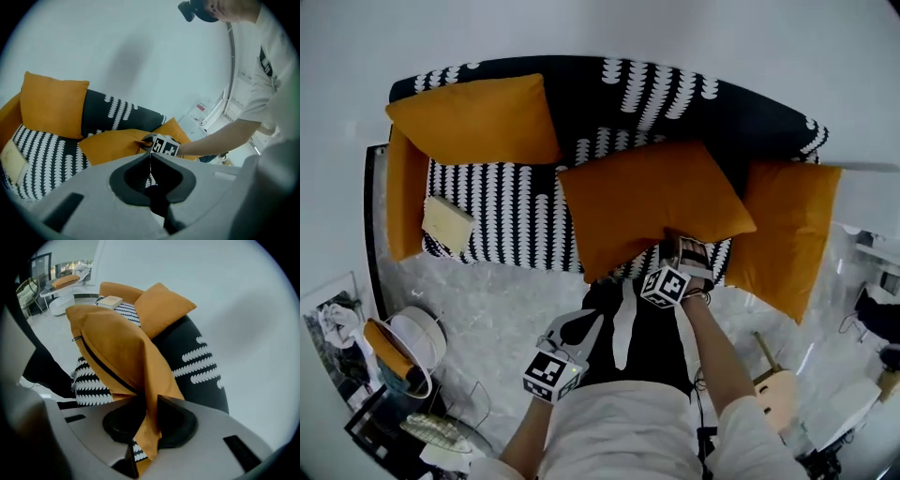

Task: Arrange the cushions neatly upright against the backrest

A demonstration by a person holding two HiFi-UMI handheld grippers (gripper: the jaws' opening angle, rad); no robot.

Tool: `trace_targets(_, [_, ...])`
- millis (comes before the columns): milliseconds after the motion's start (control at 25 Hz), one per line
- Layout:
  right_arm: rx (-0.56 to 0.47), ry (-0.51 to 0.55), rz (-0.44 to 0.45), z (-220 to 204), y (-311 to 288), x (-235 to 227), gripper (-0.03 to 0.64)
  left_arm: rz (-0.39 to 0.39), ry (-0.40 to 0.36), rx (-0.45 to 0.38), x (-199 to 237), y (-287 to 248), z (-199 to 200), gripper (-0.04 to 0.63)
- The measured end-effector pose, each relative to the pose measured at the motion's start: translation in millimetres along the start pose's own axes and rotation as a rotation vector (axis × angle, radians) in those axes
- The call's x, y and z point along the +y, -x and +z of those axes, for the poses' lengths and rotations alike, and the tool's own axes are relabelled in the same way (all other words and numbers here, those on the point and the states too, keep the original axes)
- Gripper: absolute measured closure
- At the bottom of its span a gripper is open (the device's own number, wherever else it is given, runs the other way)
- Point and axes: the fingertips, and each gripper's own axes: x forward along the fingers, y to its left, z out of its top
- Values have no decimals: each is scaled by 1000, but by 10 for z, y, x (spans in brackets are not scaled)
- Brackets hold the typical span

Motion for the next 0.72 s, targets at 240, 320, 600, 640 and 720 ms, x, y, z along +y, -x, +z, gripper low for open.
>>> trace_targets(240, [-69, 0, 11, 376, 123, -601, 573, 77, 29, -74, 215, 126, 448, 581])
trace_targets(320, [-73, -5, 21, 413, 242, -754, 578, 98, 30, -92, 182, 204, 589, 582])
trace_targets(600, [-63, -155, 78, 321, 646, -1260, 582, 164, 20, -143, 71, 200, 1043, 583])
trace_targets(640, [-66, -166, 86, 306, 669, -1328, 583, 173, 22, -154, 69, 170, 1117, 583])
trace_targets(720, [-75, -186, 107, 280, 695, -1449, 583, 189, 17, -165, 45, 105, 1242, 583])
